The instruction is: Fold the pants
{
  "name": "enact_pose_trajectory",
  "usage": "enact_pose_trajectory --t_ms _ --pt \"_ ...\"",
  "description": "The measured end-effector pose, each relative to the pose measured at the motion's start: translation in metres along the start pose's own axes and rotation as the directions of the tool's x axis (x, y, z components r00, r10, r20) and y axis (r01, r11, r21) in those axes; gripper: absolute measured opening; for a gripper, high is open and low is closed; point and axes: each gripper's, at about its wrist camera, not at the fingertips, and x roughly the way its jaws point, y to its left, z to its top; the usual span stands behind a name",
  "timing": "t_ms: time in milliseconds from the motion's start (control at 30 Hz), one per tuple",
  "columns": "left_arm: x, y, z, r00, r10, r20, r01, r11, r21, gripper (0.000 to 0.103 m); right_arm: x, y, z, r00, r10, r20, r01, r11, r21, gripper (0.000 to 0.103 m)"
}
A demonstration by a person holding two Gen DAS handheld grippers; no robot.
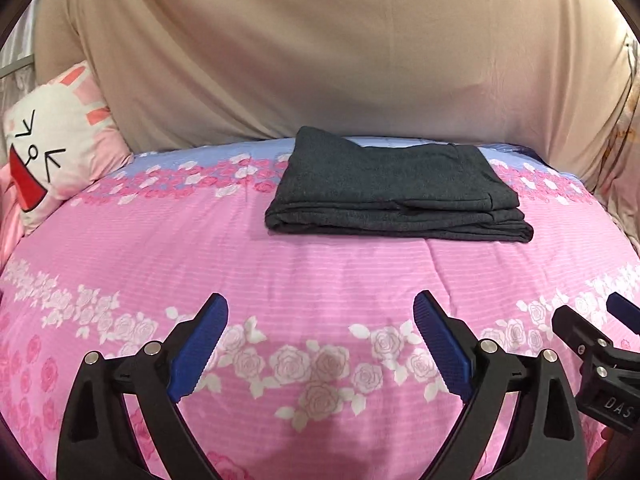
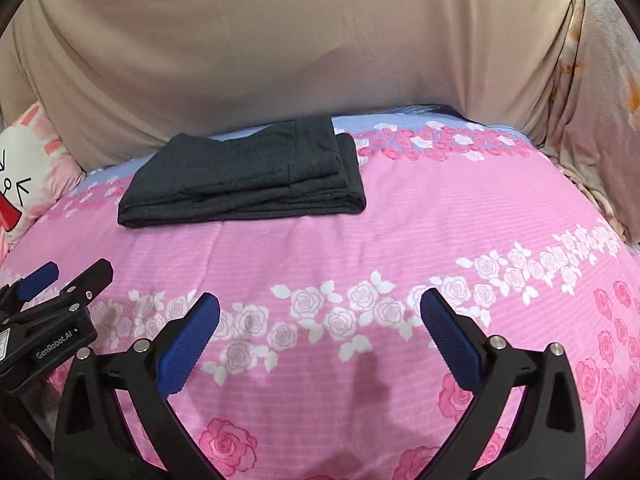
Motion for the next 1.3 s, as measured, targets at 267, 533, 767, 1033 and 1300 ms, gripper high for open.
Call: enact_pose_trajectory --t_ms 267,533,767,1033,1300 --pt "0.003 0.006 0.0 1.0 -0.01 -0.025 0.009 0.999 -0.036 0.092 0.006 0.001 0.0 0.999 0.004 -0.035 -0.004 1.0 -0.002 0.098" --pt "0.004 0.013 0.0 0.999 -0.033 -0.025 0.031 0.997 -0.075 0.092 0.006 0.001 -0.001 0.999 0.003 -0.039 -0.003 1.0 -0.002 0.098" --pt "0.004 0.008 0.001 0.999 -0.03 -0.03 0.029 0.999 -0.03 0.092 0.006 0.001 -0.001 0.999 0.003 -0.038 -0.003 1.0 -0.002 0.098" --pt "0.002 0.004 0.0 1.0 -0.025 -0.009 0.025 1.0 0.001 0.092 0.006 0.001 -0.002 0.999 -0.005 -0.039 0.005 1.0 -0.005 0.098" --pt "0.003 -0.002 0.0 1.0 -0.01 -0.014 0.011 0.999 0.037 0.091 0.006 0.002 -0.001 0.998 -0.037 -0.042 0.036 0.999 -0.016 0.098"
